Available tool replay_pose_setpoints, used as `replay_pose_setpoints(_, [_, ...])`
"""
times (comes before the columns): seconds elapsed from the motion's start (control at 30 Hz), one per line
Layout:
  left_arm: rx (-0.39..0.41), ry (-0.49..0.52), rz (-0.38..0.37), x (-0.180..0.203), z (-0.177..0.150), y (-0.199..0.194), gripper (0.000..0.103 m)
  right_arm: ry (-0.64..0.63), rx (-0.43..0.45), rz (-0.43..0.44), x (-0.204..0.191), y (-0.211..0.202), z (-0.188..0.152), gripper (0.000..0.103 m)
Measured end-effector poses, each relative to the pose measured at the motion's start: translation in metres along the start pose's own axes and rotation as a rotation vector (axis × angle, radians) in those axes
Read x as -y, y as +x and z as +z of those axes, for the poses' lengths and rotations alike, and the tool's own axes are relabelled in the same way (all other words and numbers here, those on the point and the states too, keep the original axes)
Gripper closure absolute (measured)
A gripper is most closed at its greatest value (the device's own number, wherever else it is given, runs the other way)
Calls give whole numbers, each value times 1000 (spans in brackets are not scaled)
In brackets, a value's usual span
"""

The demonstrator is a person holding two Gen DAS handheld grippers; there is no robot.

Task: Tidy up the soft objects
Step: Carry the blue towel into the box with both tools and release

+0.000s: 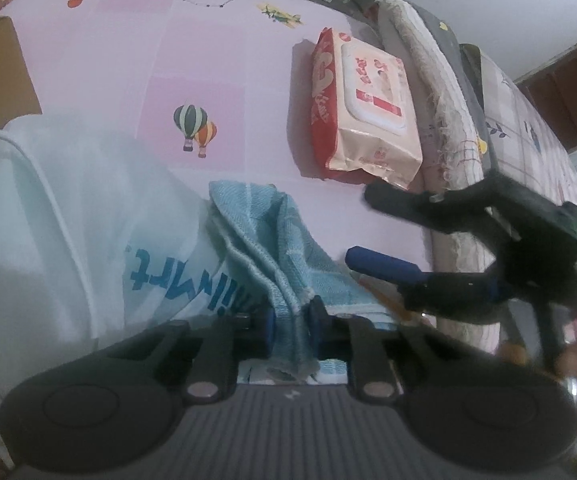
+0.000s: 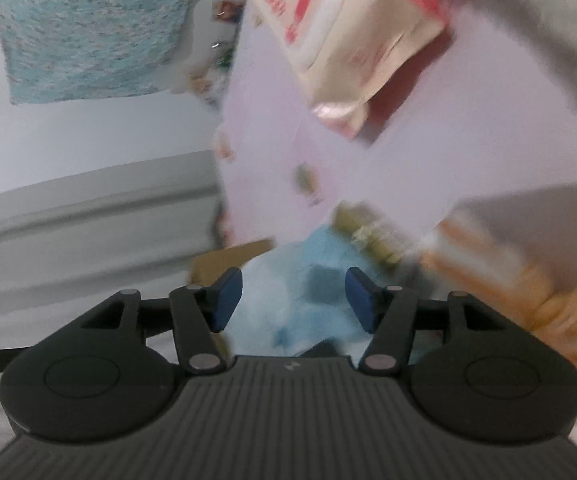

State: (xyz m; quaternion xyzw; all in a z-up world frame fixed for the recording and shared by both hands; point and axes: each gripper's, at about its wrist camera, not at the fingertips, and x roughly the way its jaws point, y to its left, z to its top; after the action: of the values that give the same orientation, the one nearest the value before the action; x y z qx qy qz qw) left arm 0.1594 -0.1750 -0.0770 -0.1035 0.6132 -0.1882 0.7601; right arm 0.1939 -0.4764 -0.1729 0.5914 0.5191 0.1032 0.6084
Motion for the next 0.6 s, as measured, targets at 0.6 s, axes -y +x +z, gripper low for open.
replay_pose_setpoints(0.6, [131,182,-88,27,-17,-87,90,-103,-8,-6,-45,-21,-48,65])
